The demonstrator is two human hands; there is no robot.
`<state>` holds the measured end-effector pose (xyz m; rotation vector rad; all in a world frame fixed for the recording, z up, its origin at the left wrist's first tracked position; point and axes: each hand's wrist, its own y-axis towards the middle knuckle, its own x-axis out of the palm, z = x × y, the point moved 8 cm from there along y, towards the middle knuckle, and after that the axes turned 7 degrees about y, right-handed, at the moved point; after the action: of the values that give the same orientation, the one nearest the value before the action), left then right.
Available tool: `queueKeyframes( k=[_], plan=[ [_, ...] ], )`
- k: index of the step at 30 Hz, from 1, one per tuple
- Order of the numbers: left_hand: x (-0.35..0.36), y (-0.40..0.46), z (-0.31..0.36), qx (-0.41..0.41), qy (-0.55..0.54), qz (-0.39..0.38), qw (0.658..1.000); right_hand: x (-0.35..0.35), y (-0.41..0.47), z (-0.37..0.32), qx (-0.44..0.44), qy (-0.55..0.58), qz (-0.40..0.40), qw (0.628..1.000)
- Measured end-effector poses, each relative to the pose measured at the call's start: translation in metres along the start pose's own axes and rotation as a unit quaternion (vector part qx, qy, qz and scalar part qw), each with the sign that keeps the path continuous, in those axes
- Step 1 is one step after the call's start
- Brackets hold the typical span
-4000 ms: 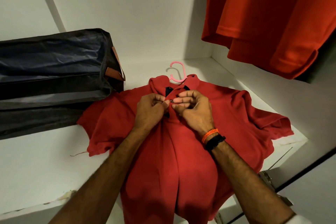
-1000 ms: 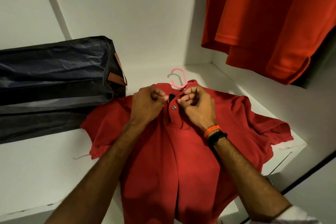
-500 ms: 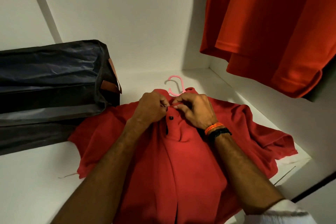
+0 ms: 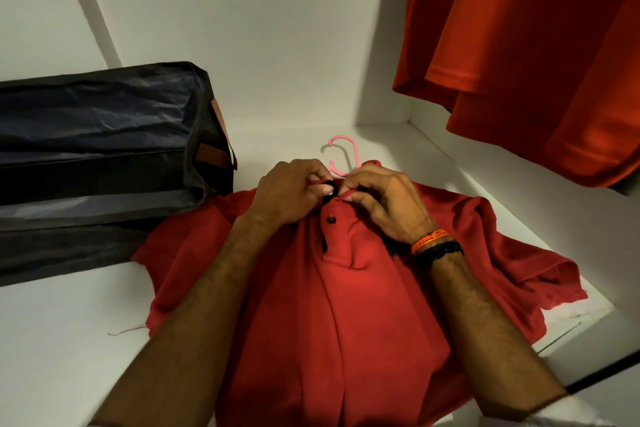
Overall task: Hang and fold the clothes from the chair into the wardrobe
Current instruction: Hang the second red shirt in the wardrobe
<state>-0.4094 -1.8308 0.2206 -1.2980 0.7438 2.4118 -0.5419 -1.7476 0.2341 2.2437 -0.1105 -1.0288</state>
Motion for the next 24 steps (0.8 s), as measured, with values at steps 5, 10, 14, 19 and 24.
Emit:
queueKeyframes(
  k=[5, 10, 14, 19, 24],
  plan=[
    [-0.008, 0.001, -0.014, -0.093, -0.196, 0.055, 0.975, -0.004, -0.001, -0.007, -0.027, -0.018, -0.002, 0.999],
    [0.002, -0.001, -0.009, -0.092, -0.249, 0.033, 0.964, 0.002, 0.001, -0.006, -0.029, -0.026, -0.005, 0.999],
    [0.006, 0.000, 0.001, -0.046, -0.271, 0.007, 0.961, -0.001, 0.002, -0.004, -0.018, -0.020, 0.037, 0.999],
    [0.009, -0.001, 0.002, -0.031, -0.267, -0.028, 0.963, -0.002, 0.000, -0.010, -0.026, -0.044, 0.067, 0.996],
    [0.011, -0.001, 0.003, -0.042, -0.275, -0.064, 0.958, -0.005, 0.000, -0.007, 0.003, -0.047, 0.075, 0.996]
  ],
)
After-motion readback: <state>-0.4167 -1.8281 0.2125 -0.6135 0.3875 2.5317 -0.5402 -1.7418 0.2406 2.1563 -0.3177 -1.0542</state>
